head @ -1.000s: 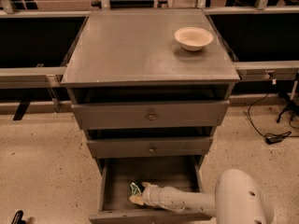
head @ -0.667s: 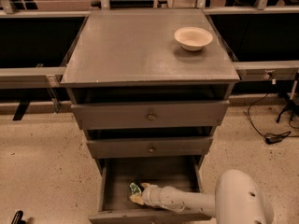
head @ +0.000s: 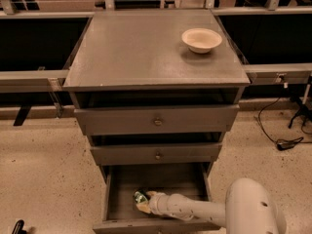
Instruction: Pick green can from bottom drawer and place on counter
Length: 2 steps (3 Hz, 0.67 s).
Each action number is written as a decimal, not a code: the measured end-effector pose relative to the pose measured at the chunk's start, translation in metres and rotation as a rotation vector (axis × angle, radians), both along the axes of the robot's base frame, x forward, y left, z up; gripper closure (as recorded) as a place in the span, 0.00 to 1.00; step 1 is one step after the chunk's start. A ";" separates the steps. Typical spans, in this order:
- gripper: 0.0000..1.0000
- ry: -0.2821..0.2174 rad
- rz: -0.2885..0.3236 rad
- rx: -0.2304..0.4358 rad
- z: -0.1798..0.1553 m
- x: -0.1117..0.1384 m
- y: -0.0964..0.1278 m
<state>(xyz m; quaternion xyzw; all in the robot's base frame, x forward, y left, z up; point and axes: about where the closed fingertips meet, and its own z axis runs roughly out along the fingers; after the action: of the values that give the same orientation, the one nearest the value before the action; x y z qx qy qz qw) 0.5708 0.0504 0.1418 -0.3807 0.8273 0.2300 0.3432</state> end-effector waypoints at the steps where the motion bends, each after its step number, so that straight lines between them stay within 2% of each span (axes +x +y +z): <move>1: 0.65 -0.007 0.013 0.012 0.007 0.000 0.001; 2: 0.93 -0.032 0.041 0.041 0.023 -0.002 0.006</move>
Offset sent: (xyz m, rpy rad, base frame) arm -0.0012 0.0068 0.0356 0.0622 -0.0517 0.0579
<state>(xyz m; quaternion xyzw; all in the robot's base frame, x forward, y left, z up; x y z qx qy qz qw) 0.5686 0.0563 0.1648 -0.3941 0.8087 0.2480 0.3594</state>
